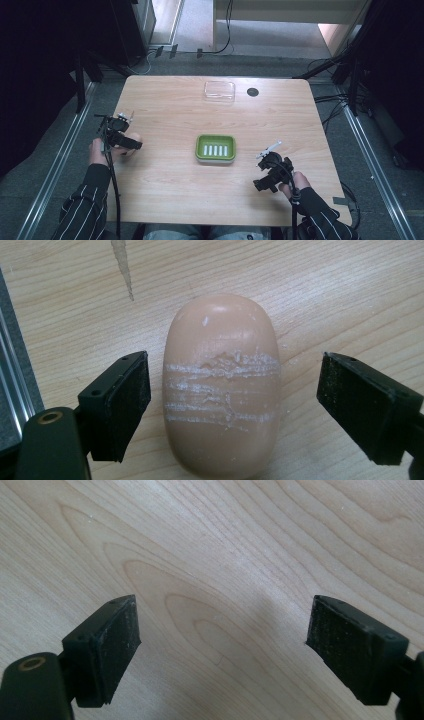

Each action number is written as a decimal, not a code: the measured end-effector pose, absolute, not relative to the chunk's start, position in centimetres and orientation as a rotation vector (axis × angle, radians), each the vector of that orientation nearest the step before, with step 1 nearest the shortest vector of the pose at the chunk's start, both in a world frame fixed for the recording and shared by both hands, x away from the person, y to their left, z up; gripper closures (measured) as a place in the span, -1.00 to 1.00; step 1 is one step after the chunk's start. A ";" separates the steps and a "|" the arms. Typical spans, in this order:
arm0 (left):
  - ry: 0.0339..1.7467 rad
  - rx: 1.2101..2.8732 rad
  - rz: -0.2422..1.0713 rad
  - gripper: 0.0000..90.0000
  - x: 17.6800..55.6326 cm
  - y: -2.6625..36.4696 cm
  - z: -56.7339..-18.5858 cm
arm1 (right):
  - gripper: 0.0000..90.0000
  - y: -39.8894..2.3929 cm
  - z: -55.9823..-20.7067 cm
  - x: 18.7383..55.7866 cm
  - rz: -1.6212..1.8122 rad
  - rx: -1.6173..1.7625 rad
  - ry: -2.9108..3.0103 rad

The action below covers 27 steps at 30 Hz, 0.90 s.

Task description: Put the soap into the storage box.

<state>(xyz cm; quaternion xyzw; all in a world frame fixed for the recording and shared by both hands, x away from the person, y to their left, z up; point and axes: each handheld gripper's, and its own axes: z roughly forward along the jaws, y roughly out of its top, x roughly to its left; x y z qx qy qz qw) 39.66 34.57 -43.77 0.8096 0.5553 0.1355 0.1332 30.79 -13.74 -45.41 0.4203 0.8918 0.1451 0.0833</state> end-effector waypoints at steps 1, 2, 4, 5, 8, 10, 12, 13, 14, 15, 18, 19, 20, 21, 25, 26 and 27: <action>1.611 2.348 0.393 -0.67 39.7 34.6 -43.8 | -0.69 -13.7 -45.4 30.8 0.433 1.255 2.662; 1.614 2.345 0.388 -0.66 39.7 34.6 -43.9 | -0.69 -13.7 -45.4 30.8 0.433 1.254 2.662; 1.616 2.351 0.389 -0.64 39.8 34.6 -44.0 | -0.69 -13.7 -45.4 30.8 0.435 1.253 2.662; 1.615 2.352 0.384 -0.62 39.9 34.5 -44.2 | -0.69 -13.7 -45.4 30.8 0.435 1.252 2.661; 1.617 2.373 0.386 -0.51 40.1 34.4 -44.3 | -0.69 -13.8 -45.4 30.8 0.435 1.251 2.663; 1.622 2.377 0.398 -0.48 40.1 34.2 -44.5 | -0.69 -13.8 -45.4 30.8 0.434 1.255 2.661; 1.629 2.385 0.397 -0.41 40.1 34.2 -44.5 | -0.69 -13.8 -45.4 30.8 0.434 1.255 2.662; 1.637 2.386 0.398 -0.41 40.1 34.3 -44.6 | -0.69 -13.8 -45.4 30.8 0.434 1.255 2.662; 1.643 2.390 0.392 -0.36 40.1 34.3 -44.8 | -0.69 -13.8 -45.4 30.8 0.434 1.254 2.662; 1.643 2.390 0.392 -0.31 40.1 34.3 -44.8 | -0.69 -13.8 -45.4 30.8 0.434 1.254 2.662; 1.646 2.384 0.384 -0.27 40.1 34.5 -44.9 | -0.69 -13.8 -45.4 30.8 0.440 1.252 2.659; 1.646 2.384 0.384 -0.27 40.1 34.5 -44.9 | -0.69 -13.8 -45.4 30.8 0.440 1.252 2.659; 1.644 2.383 0.387 -0.27 40.1 34.5 -44.9 | -0.69 -13.8 -45.4 30.8 0.440 1.250 2.661; 1.635 2.388 0.388 -0.26 40.1 34.5 -44.9 | -0.69 -13.8 -45.4 30.8 0.439 1.250 2.661; 1.625 2.394 0.393 -0.26 40.0 34.5 -44.9 | -0.69 -13.8 -45.4 30.8 0.440 1.251 2.662; 1.622 2.391 0.391 -0.26 40.0 34.4 -45.0 | -0.69 -13.8 -45.4 30.8 0.438 1.253 2.661; 1.620 2.391 0.387 -0.26 40.0 34.5 -44.9 | -0.69 -13.8 -45.4 30.8 0.438 1.255 2.662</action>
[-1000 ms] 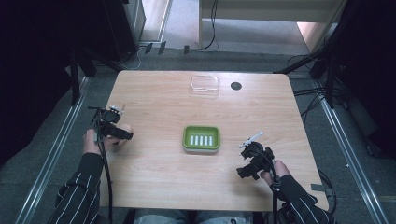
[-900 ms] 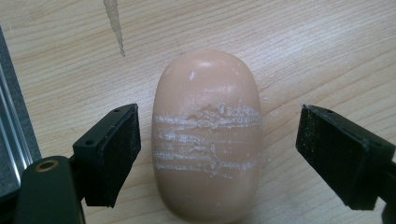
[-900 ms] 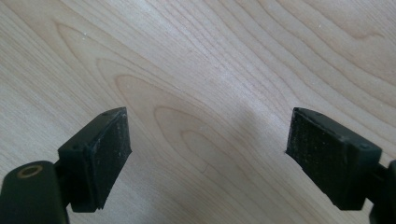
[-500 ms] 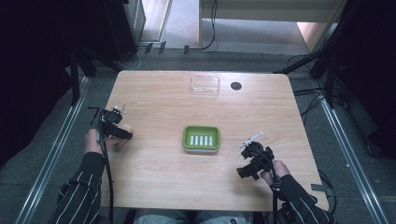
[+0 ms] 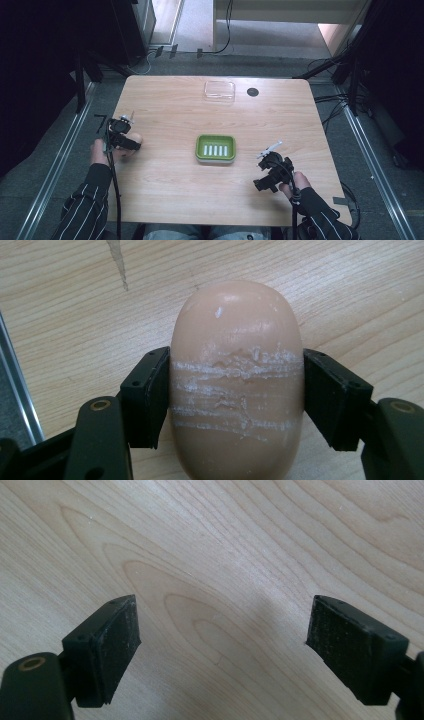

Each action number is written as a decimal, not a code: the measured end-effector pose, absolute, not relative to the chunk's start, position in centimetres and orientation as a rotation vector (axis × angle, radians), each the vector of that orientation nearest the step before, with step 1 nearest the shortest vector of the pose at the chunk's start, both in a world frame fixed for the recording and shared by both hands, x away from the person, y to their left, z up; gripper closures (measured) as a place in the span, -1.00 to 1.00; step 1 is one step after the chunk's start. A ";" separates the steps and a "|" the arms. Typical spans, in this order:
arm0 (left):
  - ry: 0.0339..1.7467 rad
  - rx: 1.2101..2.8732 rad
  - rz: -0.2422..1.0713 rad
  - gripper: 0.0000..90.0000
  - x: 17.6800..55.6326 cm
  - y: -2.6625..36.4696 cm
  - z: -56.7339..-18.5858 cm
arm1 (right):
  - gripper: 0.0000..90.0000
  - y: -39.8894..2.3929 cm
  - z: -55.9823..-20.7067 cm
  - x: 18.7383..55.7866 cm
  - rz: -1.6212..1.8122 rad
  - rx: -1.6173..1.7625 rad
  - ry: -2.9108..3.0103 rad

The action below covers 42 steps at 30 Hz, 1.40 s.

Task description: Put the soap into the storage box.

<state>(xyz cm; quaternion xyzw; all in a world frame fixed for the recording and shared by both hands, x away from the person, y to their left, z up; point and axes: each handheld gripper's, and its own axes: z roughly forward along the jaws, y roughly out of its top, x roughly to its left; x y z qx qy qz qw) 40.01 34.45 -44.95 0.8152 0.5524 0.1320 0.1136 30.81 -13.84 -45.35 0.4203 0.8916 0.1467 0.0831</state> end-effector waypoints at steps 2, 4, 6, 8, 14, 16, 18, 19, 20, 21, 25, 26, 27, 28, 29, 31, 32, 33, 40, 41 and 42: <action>1.617 2.393 0.384 -0.26 40.0 34.5 -44.9 | -0.69 -13.8 -45.4 30.8 0.438 1.251 2.662; 1.615 2.396 0.383 -0.26 40.0 34.5 -44.9 | -0.69 -13.8 -45.4 30.8 0.440 1.254 2.662; 1.619 2.393 0.384 -0.26 39.9 34.6 -44.9 | -0.69 -13.9 -45.3 30.8 0.438 1.254 2.662; 1.617 2.392 0.382 -0.26 39.8 34.7 -44.7 | -0.69 -13.9 -45.3 30.8 0.440 1.257 2.660; 1.596 2.408 0.388 -0.26 39.6 34.6 -44.5 | -0.69 -13.9 -45.3 30.8 0.435 1.263 2.660; 1.585 2.415 0.387 -0.26 39.6 34.5 -44.4 | -0.69 -13.9 -45.3 30.8 0.434 1.265 2.658; 1.578 2.416 0.386 -0.26 39.5 34.4 -44.3 | -0.69 -13.9 -45.3 30.8 0.436 1.264 2.659; 1.576 2.417 0.390 -0.26 39.5 34.3 -44.3 | -0.69 -13.9 -45.3 30.8 0.441 1.265 2.659; 1.571 2.419 0.389 -0.26 39.4 34.3 -44.2 | -0.69 -13.9 -45.3 30.8 0.441 1.265 2.659; 1.565 2.421 0.386 -0.26 39.3 34.2 -44.1 | -0.69 -13.9 -45.3 30.8 0.441 1.264 2.659; 1.540 2.426 0.390 -0.26 39.1 33.9 -43.9 | -0.69 -13.9 -45.3 30.8 0.443 1.266 2.657; 1.536 2.430 0.389 -0.26 39.0 33.9 -43.8 | -0.69 -13.9 -45.3 30.8 0.445 1.267 2.656; 1.531 2.433 0.390 -0.26 38.9 33.8 -43.8 | -0.69 -13.9 -45.3 30.8 0.442 1.265 2.657; 1.531 2.434 0.388 -0.26 38.8 33.8 -43.8 | -0.69 -13.9 -45.3 30.8 0.444 1.265 2.656; 1.525 2.440 0.388 -0.26 38.8 33.7 -43.7 | -0.69 -13.9 -45.3 30.8 0.443 1.265 2.656; 1.516 2.447 0.379 -0.26 38.7 33.7 -43.7 | -0.69 -13.9 -45.3 30.8 0.438 1.262 2.658; 1.516 2.443 0.379 -0.26 38.6 33.6 -43.7 | -0.69 -13.9 -45.3 30.8 0.443 1.262 2.656; 1.504 2.453 0.375 -0.26 38.5 33.5 -43.7 | -0.69 -13.9 -45.3 30.8 0.447 1.264 2.657; 1.483 2.471 0.365 -0.26 38.2 33.2 -43.5 | -0.69 -13.9 -45.3 30.8 0.442 1.264 2.659; 1.478 2.472 0.369 -0.26 38.1 33.1 -43.5 | -0.69 -13.9 -45.3 30.8 0.444 1.266 2.658; 1.473 2.474 0.369 -0.26 38.1 33.0 -43.5 | -0.69 -13.9 -45.3 30.8 0.447 1.266 2.658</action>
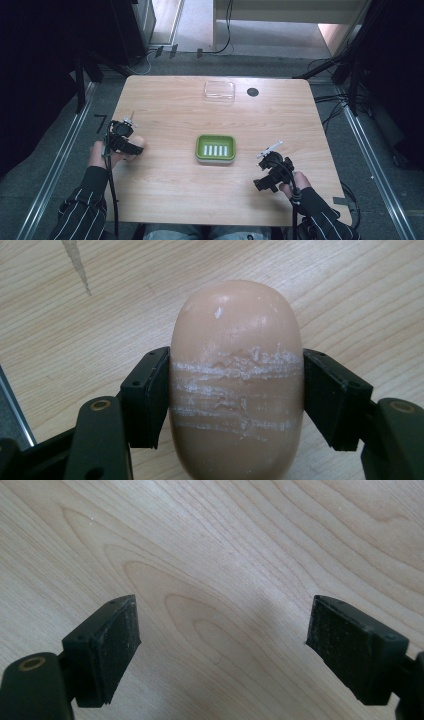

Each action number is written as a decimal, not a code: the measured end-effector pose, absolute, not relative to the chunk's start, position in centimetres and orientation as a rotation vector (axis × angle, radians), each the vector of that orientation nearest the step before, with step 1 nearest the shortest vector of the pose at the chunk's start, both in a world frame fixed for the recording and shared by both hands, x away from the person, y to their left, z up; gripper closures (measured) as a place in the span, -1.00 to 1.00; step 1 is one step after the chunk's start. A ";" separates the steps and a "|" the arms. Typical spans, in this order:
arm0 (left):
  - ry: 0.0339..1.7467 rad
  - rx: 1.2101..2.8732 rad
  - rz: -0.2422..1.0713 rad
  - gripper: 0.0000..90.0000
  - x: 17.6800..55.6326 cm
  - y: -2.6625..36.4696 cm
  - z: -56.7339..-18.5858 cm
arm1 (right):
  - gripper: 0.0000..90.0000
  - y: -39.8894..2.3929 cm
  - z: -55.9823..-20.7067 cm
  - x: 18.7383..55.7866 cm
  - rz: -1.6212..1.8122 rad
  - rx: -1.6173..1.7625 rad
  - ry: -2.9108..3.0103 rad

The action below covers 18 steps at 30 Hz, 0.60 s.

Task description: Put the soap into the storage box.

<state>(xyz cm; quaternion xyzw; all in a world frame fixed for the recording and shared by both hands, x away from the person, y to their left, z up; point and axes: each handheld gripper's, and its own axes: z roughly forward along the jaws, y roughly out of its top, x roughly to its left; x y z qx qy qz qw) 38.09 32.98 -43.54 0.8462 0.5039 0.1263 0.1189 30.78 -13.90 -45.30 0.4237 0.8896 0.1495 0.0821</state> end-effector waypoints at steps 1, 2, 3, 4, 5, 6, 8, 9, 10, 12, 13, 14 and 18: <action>1.467 2.484 0.362 -0.26 38.1 32.9 -43.5 | -0.69 -13.9 -45.3 30.8 0.447 1.267 2.657; 1.467 2.482 0.362 -0.26 38.0 32.8 -43.5 | -0.69 -13.9 -45.3 30.8 0.447 1.267 2.657; 1.454 2.489 0.366 -0.26 38.0 32.7 -43.5 | -0.69 -13.9 -45.3 30.8 0.448 1.267 2.657; 1.453 2.491 0.362 -0.26 37.9 32.6 -43.4 | -0.69 -13.9 -45.3 30.8 0.448 1.266 2.657; 1.450 2.492 0.357 -0.26 37.9 32.6 -43.4 | -0.69 -13.9 -45.3 30.8 0.449 1.265 2.659; 1.443 2.497 0.359 -0.26 37.8 32.5 -43.4 | -0.69 -13.9 -45.3 30.8 0.449 1.265 2.659; 1.433 2.502 0.356 -0.26 37.7 32.3 -43.3 | -0.69 -13.9 -45.3 30.8 0.448 1.265 2.659; 1.424 2.502 0.351 -0.26 37.6 32.1 -43.2 | -0.69 -13.9 -45.3 30.8 0.450 1.265 2.658; 1.424 2.502 0.351 -0.26 37.6 32.1 -43.2 | -0.69 -13.9 -45.3 30.8 0.450 1.265 2.658; 1.414 2.510 0.346 -0.26 37.4 32.0 -43.1 | -0.69 -13.9 -45.3 30.8 0.450 1.266 2.655; 1.412 2.511 0.344 -0.26 37.4 32.0 -43.1 | -0.69 -13.9 -45.3 30.8 0.450 1.268 2.655; 1.407 2.515 0.345 -0.26 37.4 31.9 -43.1 | -0.69 -13.9 -45.3 30.8 0.450 1.266 2.655; 1.398 2.518 0.337 -0.26 37.2 31.8 -43.0 | -0.69 -13.9 -45.3 30.8 0.450 1.268 2.654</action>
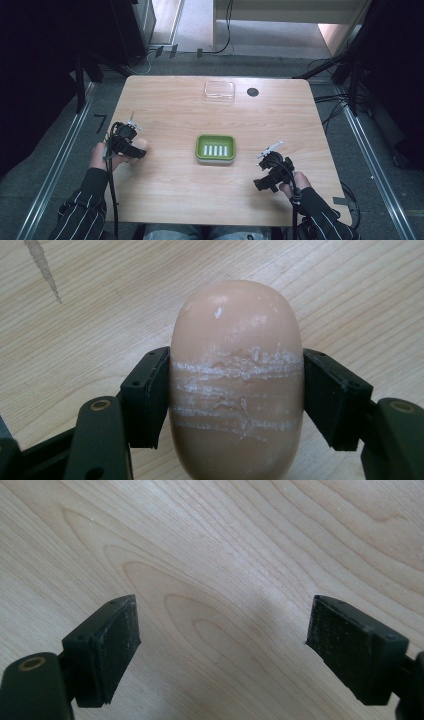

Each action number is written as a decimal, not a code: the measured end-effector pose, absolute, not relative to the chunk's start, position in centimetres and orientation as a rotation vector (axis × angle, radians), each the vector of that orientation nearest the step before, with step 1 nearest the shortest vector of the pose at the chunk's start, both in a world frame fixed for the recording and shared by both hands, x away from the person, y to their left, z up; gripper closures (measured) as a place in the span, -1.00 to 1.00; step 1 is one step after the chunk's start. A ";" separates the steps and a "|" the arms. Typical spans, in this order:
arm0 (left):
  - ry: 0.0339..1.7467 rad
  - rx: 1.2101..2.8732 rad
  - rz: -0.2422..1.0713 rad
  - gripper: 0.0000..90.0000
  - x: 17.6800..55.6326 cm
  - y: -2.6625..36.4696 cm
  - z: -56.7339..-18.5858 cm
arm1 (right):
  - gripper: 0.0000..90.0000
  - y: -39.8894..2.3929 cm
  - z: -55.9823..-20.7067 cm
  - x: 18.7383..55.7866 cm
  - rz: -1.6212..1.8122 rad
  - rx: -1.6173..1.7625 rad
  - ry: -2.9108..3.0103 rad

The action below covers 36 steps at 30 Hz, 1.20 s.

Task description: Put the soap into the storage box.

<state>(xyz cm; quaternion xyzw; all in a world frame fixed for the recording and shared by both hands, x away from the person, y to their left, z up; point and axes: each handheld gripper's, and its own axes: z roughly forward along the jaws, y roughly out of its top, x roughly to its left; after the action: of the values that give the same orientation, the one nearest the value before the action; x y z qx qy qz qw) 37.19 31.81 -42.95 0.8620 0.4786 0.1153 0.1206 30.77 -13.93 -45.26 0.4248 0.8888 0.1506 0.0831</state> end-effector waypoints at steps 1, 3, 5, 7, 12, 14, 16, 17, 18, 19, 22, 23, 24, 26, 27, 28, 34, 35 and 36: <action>1.392 2.518 0.328 -0.26 37.1 31.6 -42.9 | -0.69 -13.9 -45.3 30.8 0.450 1.268 2.653; 1.385 2.521 0.328 -0.26 37.0 31.5 -42.8 | -0.69 -13.9 -45.3 30.8 0.450 1.269 2.653; 1.371 2.528 0.326 -0.26 37.0 31.3 -42.7 | -0.69 -13.9 -45.3 30.8 0.449 1.269 2.654; 1.356 2.535 0.323 -0.26 36.8 31.0 -42.6 | -0.69 -13.9 -45.3 30.8 0.450 1.268 2.653; 1.334 2.549 0.319 -0.26 36.6 30.4 -42.5 | -0.69 -13.9 -45.3 30.8 0.449 1.269 2.653; 1.325 2.552 0.319 -0.26 36.6 30.2 -42.5 | -0.69 -14.0 -45.3 30.8 0.450 1.270 2.652; 1.318 2.554 0.318 -0.26 36.5 30.0 -42.4 | -0.69 -14.0 -45.3 30.8 0.451 1.271 2.652; 1.312 2.561 0.316 -0.26 36.4 29.9 -42.4 | -0.69 -14.0 -45.3 30.8 0.451 1.271 2.652; 1.306 2.564 0.310 -0.26 36.4 29.8 -42.4 | -0.69 -13.9 -45.3 30.8 0.451 1.271 2.652; 1.302 2.565 0.313 -0.26 36.3 29.7 -42.4 | -0.69 -14.0 -45.3 30.8 0.451 1.269 2.653; 1.287 2.573 0.309 -0.26 36.3 29.4 -42.4 | -0.69 -14.0 -45.3 30.8 0.450 1.269 2.653; 1.284 2.577 0.311 -0.26 36.2 29.3 -42.4 | -0.69 -14.0 -45.3 30.8 0.451 1.269 2.653; 1.284 2.576 0.307 -0.26 36.2 29.2 -42.4 | -0.69 -14.0 -45.3 30.8 0.451 1.269 2.652; 1.273 2.582 0.309 -0.26 36.2 29.0 -42.4 | -0.69 -14.0 -45.3 30.8 0.451 1.268 2.653; 1.271 2.584 0.310 -0.26 36.1 28.9 -42.4 | -0.69 -14.0 -45.3 30.8 0.451 1.268 2.653; 1.269 2.583 0.309 -0.26 36.1 28.9 -42.4 | -0.69 -14.0 -45.3 30.8 0.451 1.270 2.653; 1.249 2.599 0.303 -0.26 36.0 28.4 -42.3 | -0.69 -14.0 -45.3 30.8 0.451 1.269 2.655; 1.244 2.600 0.300 -0.26 36.0 28.3 -42.3 | -0.69 -14.0 -45.3 30.8 0.451 1.270 2.652; 1.244 2.601 0.296 -0.26 35.9 28.2 -42.3 | -0.69 -14.0 -45.3 30.8 0.450 1.269 2.653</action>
<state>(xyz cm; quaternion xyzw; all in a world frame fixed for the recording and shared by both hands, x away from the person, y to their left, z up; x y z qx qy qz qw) 35.94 28.23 -42.32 0.8908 0.4261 0.1013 0.1212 30.80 -13.97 -45.26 0.4252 0.8885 0.1509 0.0832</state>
